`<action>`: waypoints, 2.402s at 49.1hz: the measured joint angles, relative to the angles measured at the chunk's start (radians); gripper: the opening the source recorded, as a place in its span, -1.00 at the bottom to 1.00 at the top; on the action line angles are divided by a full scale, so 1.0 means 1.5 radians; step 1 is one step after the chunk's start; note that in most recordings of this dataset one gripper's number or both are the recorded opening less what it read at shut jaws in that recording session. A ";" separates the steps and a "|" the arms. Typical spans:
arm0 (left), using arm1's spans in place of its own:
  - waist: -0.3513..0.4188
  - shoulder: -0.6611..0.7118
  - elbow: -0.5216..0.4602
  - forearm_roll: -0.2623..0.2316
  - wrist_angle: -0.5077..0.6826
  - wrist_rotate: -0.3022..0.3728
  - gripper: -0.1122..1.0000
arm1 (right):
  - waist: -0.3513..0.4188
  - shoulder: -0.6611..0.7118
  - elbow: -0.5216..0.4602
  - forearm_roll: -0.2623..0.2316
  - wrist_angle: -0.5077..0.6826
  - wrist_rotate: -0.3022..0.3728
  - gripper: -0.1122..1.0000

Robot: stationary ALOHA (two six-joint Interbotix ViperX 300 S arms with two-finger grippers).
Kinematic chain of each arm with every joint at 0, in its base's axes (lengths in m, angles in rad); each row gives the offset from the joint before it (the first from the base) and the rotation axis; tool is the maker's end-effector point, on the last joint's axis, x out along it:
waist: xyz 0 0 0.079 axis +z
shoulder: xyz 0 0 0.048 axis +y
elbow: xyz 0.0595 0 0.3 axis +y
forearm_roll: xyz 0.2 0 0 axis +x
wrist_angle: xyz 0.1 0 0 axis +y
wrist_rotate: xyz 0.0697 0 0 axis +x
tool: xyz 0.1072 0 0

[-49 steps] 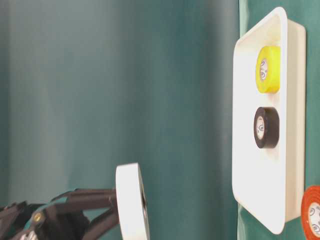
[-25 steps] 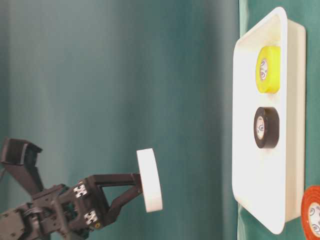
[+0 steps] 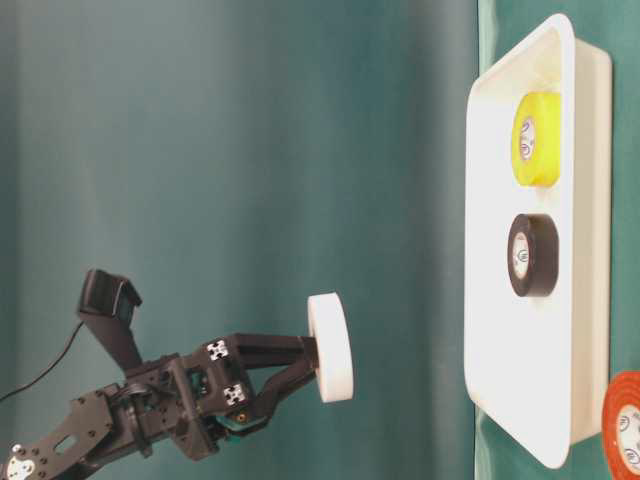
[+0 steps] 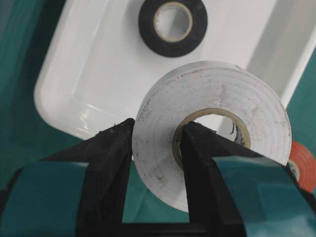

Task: Pick up the tape from a random location and place it into the white case.
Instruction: 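Lift the white roll and carry it toward the tray's left end, then lower the white roll into the tray and open the left gripper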

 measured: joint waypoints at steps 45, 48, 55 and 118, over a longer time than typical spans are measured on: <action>0.001 0.001 0.000 0.000 0.000 0.001 -0.38 | 0.000 0.000 0.000 -0.001 0.002 0.000 0.80; 0.001 0.001 0.000 0.000 0.001 0.001 -0.38 | 0.000 0.000 0.000 -0.001 0.002 0.000 0.80; 0.001 0.001 -0.001 0.000 0.001 0.001 -0.38 | 0.000 0.000 0.000 -0.001 0.002 0.000 0.80; 0.002 0.120 0.084 0.000 -0.159 0.000 -0.38 | 0.000 0.010 0.000 -0.001 0.002 0.000 0.80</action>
